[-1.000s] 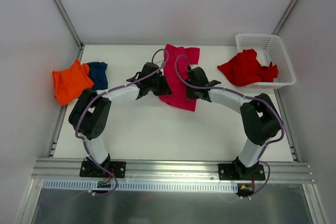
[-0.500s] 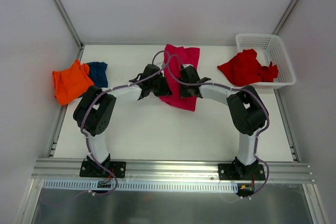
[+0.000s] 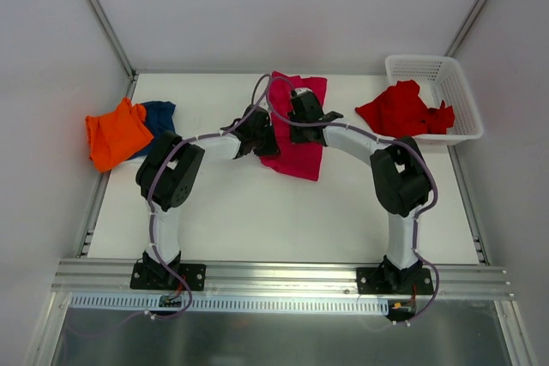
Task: Fold and stack the t-shirts
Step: Fold the tshirt
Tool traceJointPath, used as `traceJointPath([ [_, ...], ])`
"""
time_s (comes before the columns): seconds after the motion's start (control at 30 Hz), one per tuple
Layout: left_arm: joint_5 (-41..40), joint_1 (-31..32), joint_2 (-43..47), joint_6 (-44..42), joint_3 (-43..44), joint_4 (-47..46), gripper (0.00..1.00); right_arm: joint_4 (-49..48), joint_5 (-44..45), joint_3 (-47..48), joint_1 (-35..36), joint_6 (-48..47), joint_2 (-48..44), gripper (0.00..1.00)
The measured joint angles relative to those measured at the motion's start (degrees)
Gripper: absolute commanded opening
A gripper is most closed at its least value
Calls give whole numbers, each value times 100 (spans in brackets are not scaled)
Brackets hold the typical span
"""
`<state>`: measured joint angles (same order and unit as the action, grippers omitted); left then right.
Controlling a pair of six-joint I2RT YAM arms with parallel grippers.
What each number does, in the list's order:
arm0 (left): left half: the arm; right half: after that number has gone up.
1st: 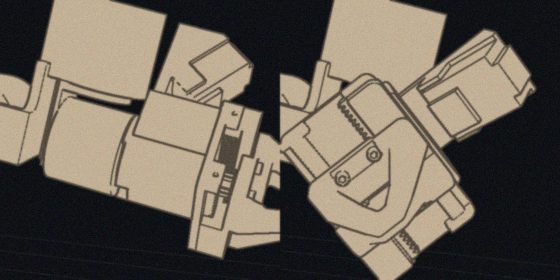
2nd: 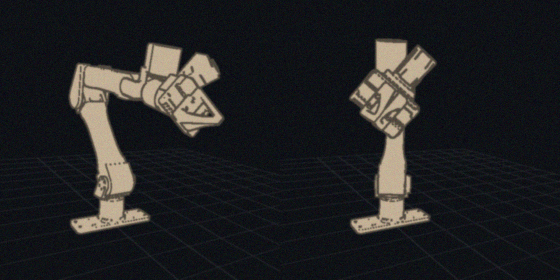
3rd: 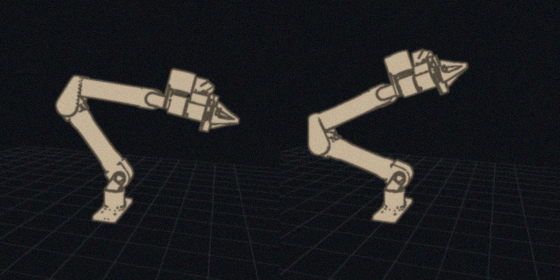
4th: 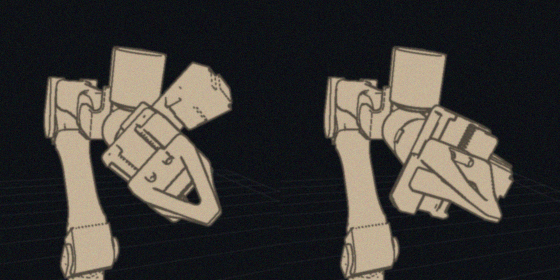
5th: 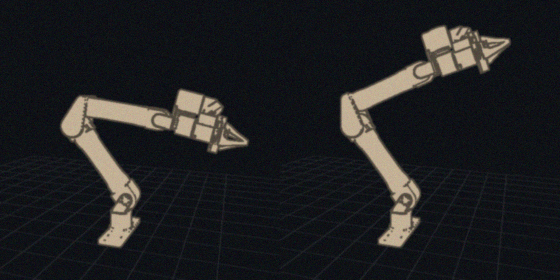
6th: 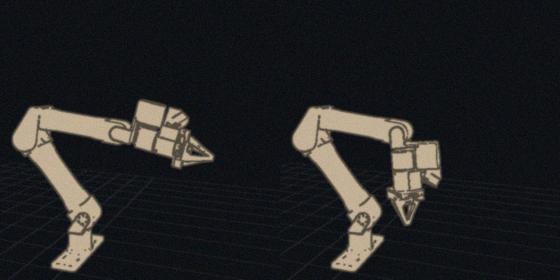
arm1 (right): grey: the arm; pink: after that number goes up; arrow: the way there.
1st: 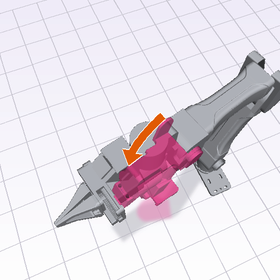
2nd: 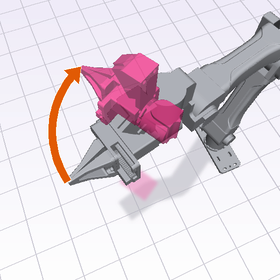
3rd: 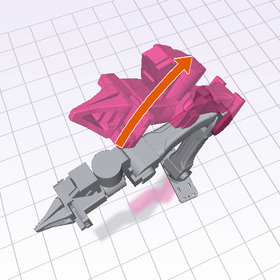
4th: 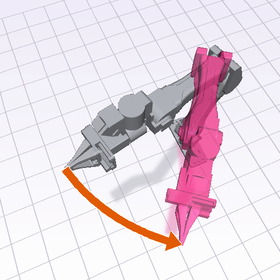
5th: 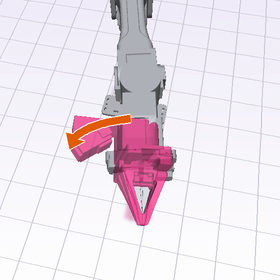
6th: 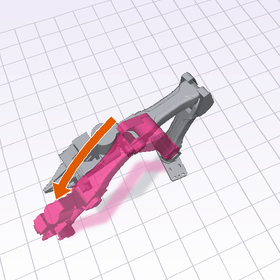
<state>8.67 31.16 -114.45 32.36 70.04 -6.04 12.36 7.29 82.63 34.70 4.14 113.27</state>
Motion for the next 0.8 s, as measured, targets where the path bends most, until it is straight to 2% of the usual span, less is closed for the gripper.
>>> traceJointPath([
  [0.3,-109,0,0,-2,-20,72,0,90,-122,588,-170,-31,804,1],
  [0.53,-155,0,20,-20,-74,4,0,195,-186,881,-229,-9,1032,0],
  [0.8,-195,-9,219,-15,-413,-181,0,669,-201,1996,-358,4,1596,0],
])
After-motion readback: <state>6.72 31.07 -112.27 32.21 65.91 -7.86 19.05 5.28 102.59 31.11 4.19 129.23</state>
